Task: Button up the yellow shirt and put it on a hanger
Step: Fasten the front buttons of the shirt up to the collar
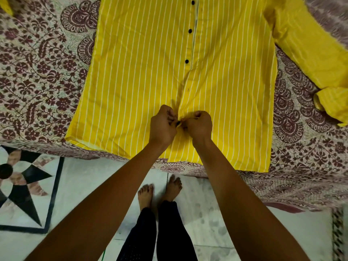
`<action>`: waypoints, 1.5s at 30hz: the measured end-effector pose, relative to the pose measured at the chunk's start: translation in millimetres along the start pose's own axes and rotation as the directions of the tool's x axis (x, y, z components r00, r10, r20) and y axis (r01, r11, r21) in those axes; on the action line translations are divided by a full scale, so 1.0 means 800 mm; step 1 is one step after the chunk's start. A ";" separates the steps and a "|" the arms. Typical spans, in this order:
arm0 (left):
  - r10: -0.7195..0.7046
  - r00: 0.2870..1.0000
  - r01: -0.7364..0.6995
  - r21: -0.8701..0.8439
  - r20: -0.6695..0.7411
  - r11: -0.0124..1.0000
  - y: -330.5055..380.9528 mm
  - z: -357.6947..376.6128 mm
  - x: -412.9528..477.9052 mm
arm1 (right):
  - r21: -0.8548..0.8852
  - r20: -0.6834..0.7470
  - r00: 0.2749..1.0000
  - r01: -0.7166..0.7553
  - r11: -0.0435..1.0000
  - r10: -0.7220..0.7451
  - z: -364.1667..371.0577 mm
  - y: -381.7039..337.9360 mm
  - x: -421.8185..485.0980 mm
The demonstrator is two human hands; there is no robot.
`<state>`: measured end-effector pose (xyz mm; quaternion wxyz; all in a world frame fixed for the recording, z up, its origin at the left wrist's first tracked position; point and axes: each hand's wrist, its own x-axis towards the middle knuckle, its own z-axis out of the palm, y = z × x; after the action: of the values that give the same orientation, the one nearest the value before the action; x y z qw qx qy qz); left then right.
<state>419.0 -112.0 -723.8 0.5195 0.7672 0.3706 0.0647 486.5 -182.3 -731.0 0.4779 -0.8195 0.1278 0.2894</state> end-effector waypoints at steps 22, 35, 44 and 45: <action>0.082 0.996 -0.072 0.251 -0.029 0.965 -0.009 -0.003 -0.004 | -0.201 -0.045 0.880 0.456 0.867 -0.473 -0.006 -0.046 -0.005; 0.100 0.994 -0.095 0.123 -0.037 0.988 0.023 0.006 0.049 | 0.275 0.032 0.996 -0.090 0.957 0.084 -0.022 -0.064 0.038; 0.017 0.994 -0.055 0.356 0.110 0.933 0.052 0.017 0.110 | 0.208 0.040 0.990 -0.138 0.968 0.132 -0.021 -0.079 0.051; 0.018 0.993 -0.057 0.356 0.113 0.933 0.053 0.017 0.112 | 0.231 0.030 0.989 -0.145 0.962 0.142 -0.021 -0.079 0.051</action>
<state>511.4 -73.3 -719.7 0.3888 0.8584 0.3328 -0.0359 555.7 -161.4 -704.5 0.5490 -0.7447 0.2167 0.3116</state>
